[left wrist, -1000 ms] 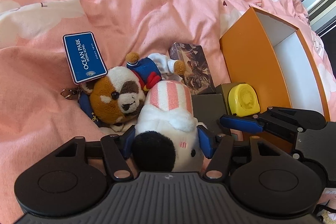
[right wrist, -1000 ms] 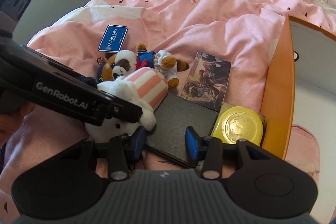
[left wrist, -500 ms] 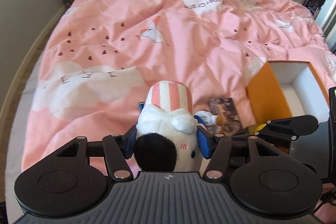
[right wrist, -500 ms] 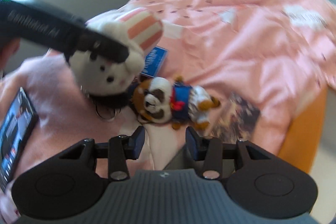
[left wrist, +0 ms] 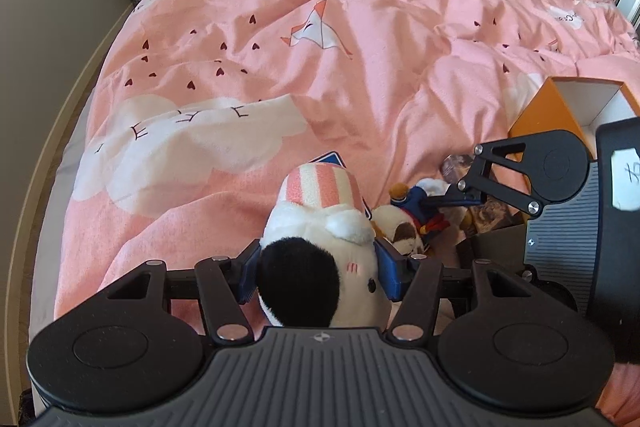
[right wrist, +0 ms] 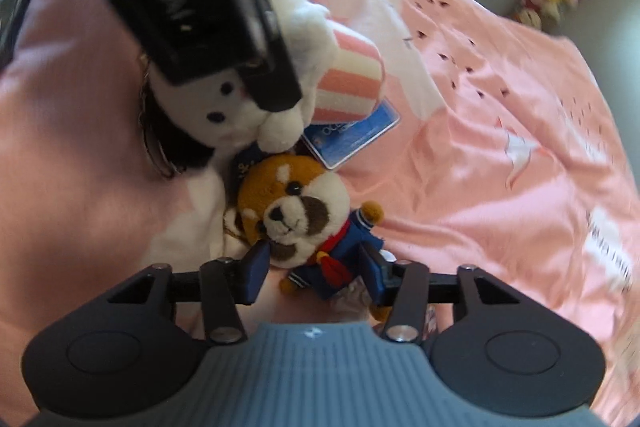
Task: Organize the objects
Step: 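Grasp the red panda plush with the right gripper while the left gripper holds the bunny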
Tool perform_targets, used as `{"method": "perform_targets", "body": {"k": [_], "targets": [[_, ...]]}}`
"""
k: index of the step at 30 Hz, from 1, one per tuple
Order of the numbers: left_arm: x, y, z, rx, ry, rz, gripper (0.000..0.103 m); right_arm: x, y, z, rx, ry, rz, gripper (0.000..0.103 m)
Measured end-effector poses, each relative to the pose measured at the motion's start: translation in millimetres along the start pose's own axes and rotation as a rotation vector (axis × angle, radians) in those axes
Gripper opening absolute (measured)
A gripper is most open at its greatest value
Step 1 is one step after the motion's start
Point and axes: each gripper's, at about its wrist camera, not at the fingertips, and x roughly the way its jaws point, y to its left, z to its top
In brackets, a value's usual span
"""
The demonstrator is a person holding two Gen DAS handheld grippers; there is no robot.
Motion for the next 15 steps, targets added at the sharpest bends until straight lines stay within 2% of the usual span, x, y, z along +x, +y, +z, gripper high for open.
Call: {"method": "perform_targets", "body": {"k": [3, 8, 15], "targets": [[5, 3, -1, -0.008, 0.0, 0.001, 0.066, 9, 5, 1, -0.069, 0.005, -0.016, 0.061], [10, 10, 1, -0.029, 0.006, -0.013, 0.066, 25, 9, 1, -0.136, 0.02, -0.03, 0.063], [14, 18, 1, -0.065, 0.001, -0.029, 0.066, 39, 4, 5, -0.152, 0.013, -0.041, 0.063]]}}
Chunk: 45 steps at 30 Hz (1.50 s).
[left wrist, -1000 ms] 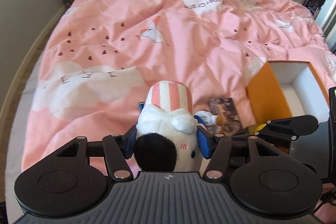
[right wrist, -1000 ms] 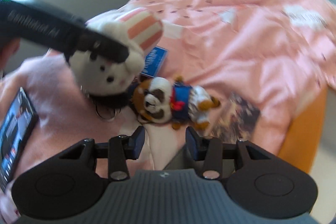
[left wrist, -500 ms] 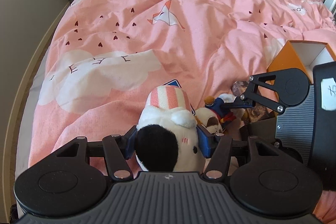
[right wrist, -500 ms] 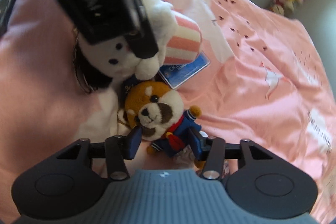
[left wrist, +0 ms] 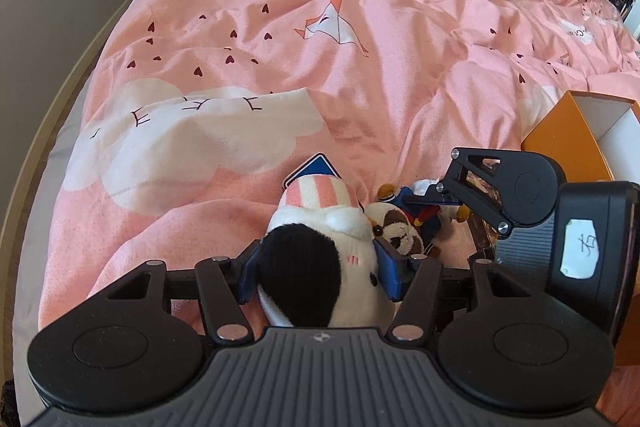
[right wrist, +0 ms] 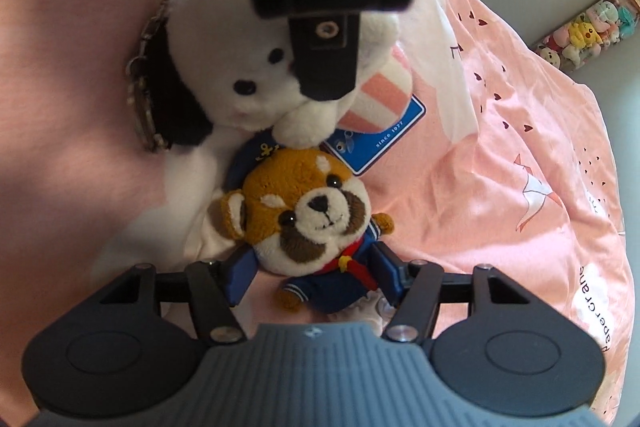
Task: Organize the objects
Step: 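Grasp the red panda plush with the right gripper while the left gripper holds the bunny, then carry both plushes over the orange box with both grippers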
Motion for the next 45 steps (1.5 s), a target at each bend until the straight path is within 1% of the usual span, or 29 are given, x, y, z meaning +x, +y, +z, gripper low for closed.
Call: {"method": "perform_targets", "body": {"k": [3, 6, 10, 12, 14, 16, 19, 22, 24, 25, 28, 30, 31, 33, 37, 40, 43, 45], "targets": [[-2, 3, 0, -0.025, -0.009, -0.01, 0.066, 1, -5, 0, 0.028, -0.007, -0.001, 0.061], [-7, 6, 0, -0.057, -0.027, -0.028, 0.066, -5, -10, -3, 0.061, -0.014, 0.002, 0.054], [-21, 10, -1, -0.092, -0.071, -0.055, 0.066, -22, -28, -7, 0.191, -0.044, 0.03, 0.045], [-28, 12, -1, -0.105, -0.091, -0.062, 0.066, -31, -40, -9, 0.284, -0.051, 0.058, 0.043], [-35, 12, 0, -0.106, -0.115, -0.052, 0.066, -41, -55, -10, 0.408, -0.052, 0.106, 0.043], [-40, 11, 1, -0.096, -0.141, -0.03, 0.066, -49, -70, -11, 0.557, -0.05, 0.161, 0.043], [-43, 7, 1, -0.063, -0.169, 0.005, 0.066, -56, -94, -22, 0.782, -0.037, 0.254, 0.043], [-39, 1, 1, -0.034, -0.166, 0.022, 0.066, -57, -106, -35, 0.943, -0.036, 0.329, 0.043], [-32, -4, -1, -0.014, -0.154, 0.031, 0.066, -51, -114, -48, 1.077, -0.027, 0.405, 0.043], [-28, -6, -1, -0.006, -0.146, 0.04, 0.066, -51, -105, -48, 1.133, -0.018, 0.434, 0.043], [-16, -8, -1, -0.004, -0.128, 0.053, 0.066, -41, -97, -52, 1.218, 0.001, 0.428, 0.044], [-8, -11, -1, 0.012, -0.12, 0.049, 0.066, -37, -92, -55, 1.272, 0.007, 0.447, 0.046], [-4, -13, 0, 0.022, -0.117, 0.052, 0.066, -32, -95, -55, 1.279, 0.007, 0.439, 0.047], [3, -17, 1, 0.048, -0.113, 0.063, 0.066, -26, -98, -54, 1.254, 0.002, 0.418, 0.049], [13, -22, 8, 0.127, -0.066, 0.074, 0.067, -37, -92, -42, 1.163, -0.007, 0.34, 0.051], [10, -19, 17, 0.178, 0.003, 0.039, 0.07, -47, -87, -34, 1.078, -0.027, 0.285, 0.051], [7, -9, 31, 0.151, 0.079, -0.025, 0.071, -59, -77, -27, 0.97, -0.037, 0.247, 0.051], [4, -7, 38, 0.15, 0.117, -0.047, 0.071, -62, -68, -24, 0.908, -0.044, 0.215, 0.051]]}}
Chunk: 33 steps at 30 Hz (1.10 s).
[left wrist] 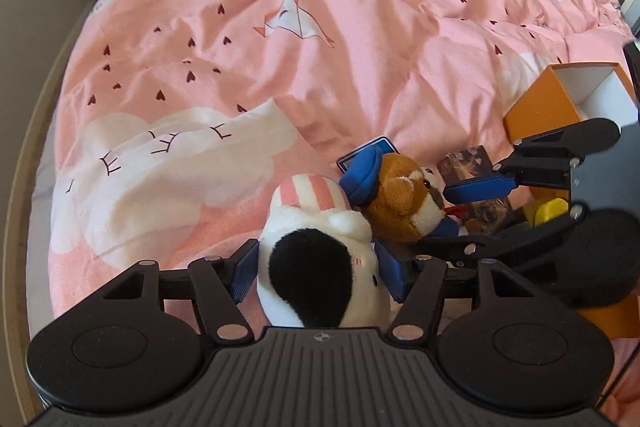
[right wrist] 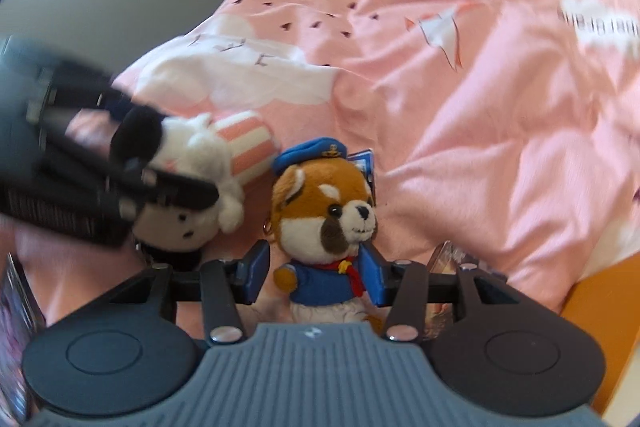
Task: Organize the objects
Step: 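Carry both plushes over the orange box with both grippers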
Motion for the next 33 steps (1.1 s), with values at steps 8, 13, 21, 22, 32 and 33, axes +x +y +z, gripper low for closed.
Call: {"method": "perform_targets", "body": {"k": [8, 13, 21, 22, 32, 33], "targets": [[-3, 3, 10, -0.055, 0.119, 0.015, 0.071, 13, 13, -10, -0.139, 0.008, -0.099, 0.052], [0, 8, 10, -0.057, 0.18, 0.011, 0.075, 29, 15, -9, -0.162, 0.016, -0.16, 0.048], [-5, 5, 4, -0.071, 0.18, -0.015, 0.065, 17, 9, -11, -0.132, -0.002, -0.13, 0.035], [-8, 4, 2, -0.076, 0.156, -0.014, 0.064, 13, 7, -11, -0.12, -0.013, -0.119, 0.034], [-64, -25, -9, -0.12, -0.084, -0.026, 0.061, -67, -10, -21, 0.037, -0.158, -0.005, 0.033], [-71, -31, -8, -0.118, -0.106, -0.032, 0.061, -78, -14, -23, 0.057, -0.176, 0.006, 0.034]]}}
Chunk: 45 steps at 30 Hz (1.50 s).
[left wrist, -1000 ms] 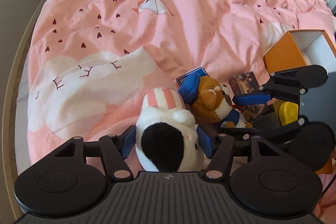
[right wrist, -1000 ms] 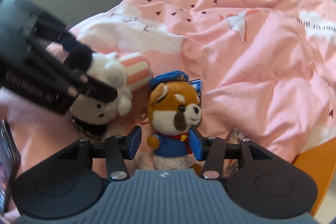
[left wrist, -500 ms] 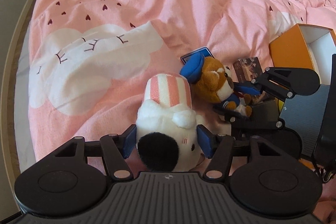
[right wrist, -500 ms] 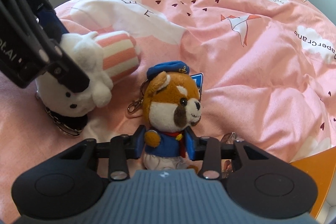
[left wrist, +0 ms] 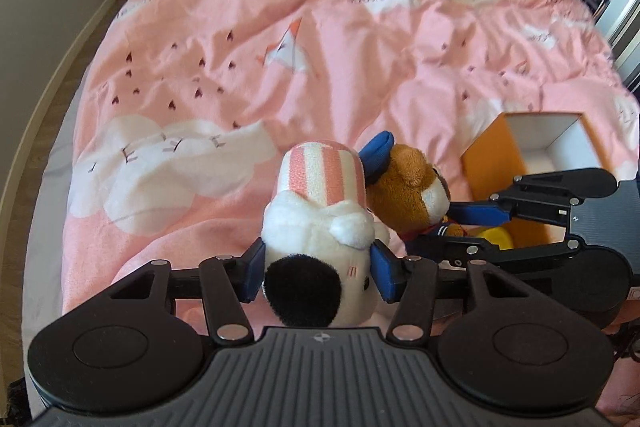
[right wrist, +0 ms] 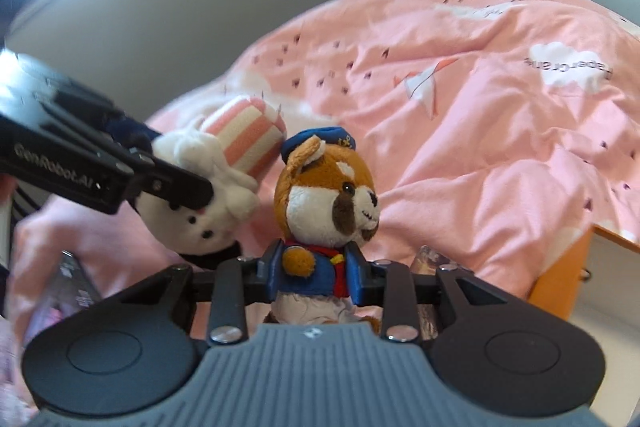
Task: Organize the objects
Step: 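Carry both plushes over the orange box with both grippers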
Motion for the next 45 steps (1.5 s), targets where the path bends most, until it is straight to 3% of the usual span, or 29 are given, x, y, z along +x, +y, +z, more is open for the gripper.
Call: {"method": "perform_targets", "body": {"k": [6, 12, 21, 29, 37, 45], "targets": [[-36, -42, 8, 0.018, -0.102, -0.091, 0.061, -72, -22, -6, 0.092, -0.095, 0.008, 0.034], [-48, -98, 19, 0.093, -0.158, -0.185, 0.061, -140, -47, -25, 0.129, -0.158, -0.065, 0.034], [-7, -192, 31, 0.178, -0.117, -0.335, 0.061, -192, -103, -61, 0.211, -0.098, -0.216, 0.033], [59, -248, 28, 0.158, 0.002, -0.404, 0.061, -177, -162, -93, 0.286, 0.06, -0.284, 0.033], [109, -252, 13, 0.029, 0.157, -0.454, 0.061, -154, -189, -118, 0.309, 0.234, -0.266, 0.032], [135, -259, -14, -0.009, 0.173, -0.423, 0.061, -128, -193, -131, 0.284, 0.368, -0.303, 0.032]]}}
